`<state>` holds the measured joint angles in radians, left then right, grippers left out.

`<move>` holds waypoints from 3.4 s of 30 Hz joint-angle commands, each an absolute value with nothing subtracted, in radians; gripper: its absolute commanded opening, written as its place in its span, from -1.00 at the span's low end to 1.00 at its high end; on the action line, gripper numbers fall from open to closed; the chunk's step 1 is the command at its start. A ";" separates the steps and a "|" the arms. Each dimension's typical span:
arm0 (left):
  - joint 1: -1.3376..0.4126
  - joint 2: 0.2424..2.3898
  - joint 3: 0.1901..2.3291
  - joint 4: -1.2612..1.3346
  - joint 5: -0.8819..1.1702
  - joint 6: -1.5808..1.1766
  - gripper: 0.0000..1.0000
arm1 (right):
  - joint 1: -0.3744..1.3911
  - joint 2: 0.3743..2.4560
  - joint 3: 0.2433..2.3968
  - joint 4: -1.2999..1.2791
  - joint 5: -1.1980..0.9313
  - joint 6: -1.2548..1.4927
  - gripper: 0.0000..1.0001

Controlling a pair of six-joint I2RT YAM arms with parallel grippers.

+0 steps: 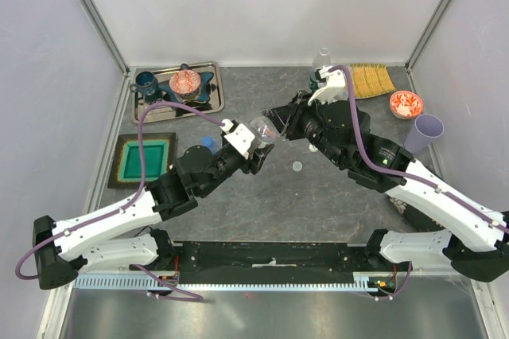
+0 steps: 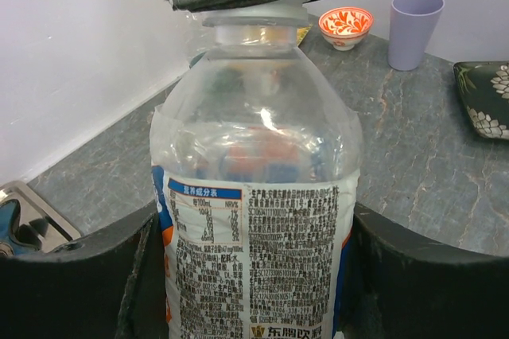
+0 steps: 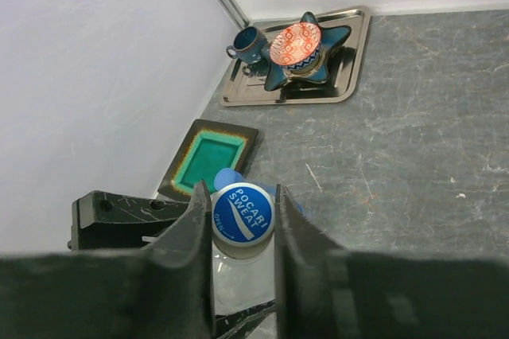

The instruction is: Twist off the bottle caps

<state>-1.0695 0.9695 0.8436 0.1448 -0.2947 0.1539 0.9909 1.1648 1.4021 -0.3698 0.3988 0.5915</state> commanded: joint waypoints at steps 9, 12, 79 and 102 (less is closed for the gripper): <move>-1.055 0.905 0.920 0.091 0.094 0.124 -0.06 | 0.991 1.062 1.407 -0.339 0.131 0.335 -1.00; -0.967 0.934 1.007 0.014 0.468 0.020 -0.06 | 0.991 1.035 1.440 -0.380 -0.033 0.237 -1.00; -0.704 0.572 0.790 0.006 0.535 -0.230 -0.01 | 0.644 1.170 0.800 -0.295 0.352 0.549 -1.00; -0.704 0.523 0.690 -0.003 0.499 -0.239 0.01 | 0.497 1.532 0.718 -0.091 0.359 0.571 -1.00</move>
